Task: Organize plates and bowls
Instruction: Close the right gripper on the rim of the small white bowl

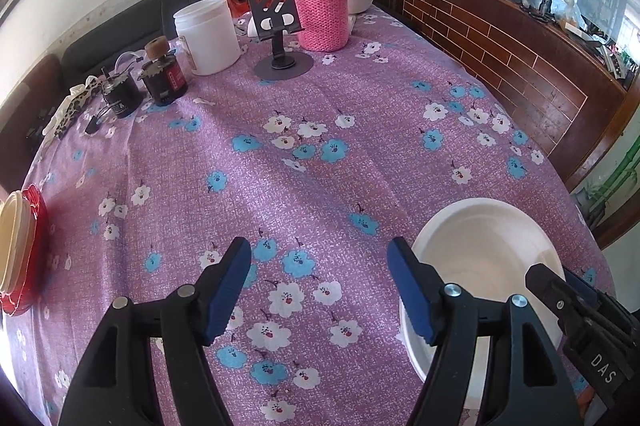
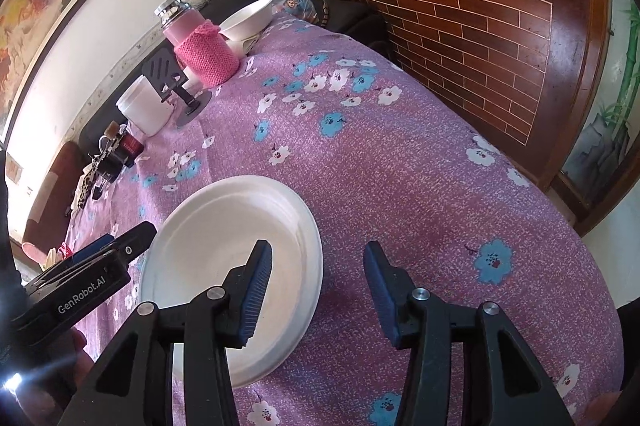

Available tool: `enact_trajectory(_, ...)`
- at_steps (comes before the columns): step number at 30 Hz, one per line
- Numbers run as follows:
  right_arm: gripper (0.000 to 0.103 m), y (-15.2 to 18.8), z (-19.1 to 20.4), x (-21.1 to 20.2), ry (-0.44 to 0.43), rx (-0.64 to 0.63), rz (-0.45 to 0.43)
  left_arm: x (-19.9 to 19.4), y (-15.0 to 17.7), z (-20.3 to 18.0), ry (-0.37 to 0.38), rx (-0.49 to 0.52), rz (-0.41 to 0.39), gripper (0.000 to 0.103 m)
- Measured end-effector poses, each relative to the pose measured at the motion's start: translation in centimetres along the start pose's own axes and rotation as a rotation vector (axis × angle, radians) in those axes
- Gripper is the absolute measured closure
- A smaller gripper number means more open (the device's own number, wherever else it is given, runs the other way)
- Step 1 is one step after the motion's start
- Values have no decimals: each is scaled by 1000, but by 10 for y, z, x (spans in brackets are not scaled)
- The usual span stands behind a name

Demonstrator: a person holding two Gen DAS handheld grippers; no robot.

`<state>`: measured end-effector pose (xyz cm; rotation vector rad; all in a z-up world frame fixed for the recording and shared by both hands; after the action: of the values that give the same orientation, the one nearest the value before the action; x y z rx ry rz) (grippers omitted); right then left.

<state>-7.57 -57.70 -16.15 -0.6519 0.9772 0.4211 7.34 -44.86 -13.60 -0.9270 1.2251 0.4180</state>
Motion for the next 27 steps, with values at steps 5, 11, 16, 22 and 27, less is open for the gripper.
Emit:
enact_trajectory(5,52,2,3,8,-7,6,20,3,1,1,-8,5,0,33)
enact_trajectory(11,77,4,7,12,-2,-7,12,9,3,2,-12,10,18,33)
enact_trajectory(16,90,5,6,18,14,0,10,9,2,9,70,-11,43,28)
enact_trajectory(22,90,6,5,18,19,0,-2,12,2,14,108,-31,70,27)
enact_trajectory(27,91,7,11,15,42,-26,-27,11,3,9,66,-5,56,27)
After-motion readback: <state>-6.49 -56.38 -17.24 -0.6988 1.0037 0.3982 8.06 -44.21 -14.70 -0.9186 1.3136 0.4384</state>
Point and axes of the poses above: each gripper's, at about its wrist camera, not at the fingertips, and x roughly the way its jaws point, z to its left, y to its underside, the point moved 7 cm from there along x, roughly the way its jaws point, and after that the axes turned 13 degrees about z, right-handed, at the moved point
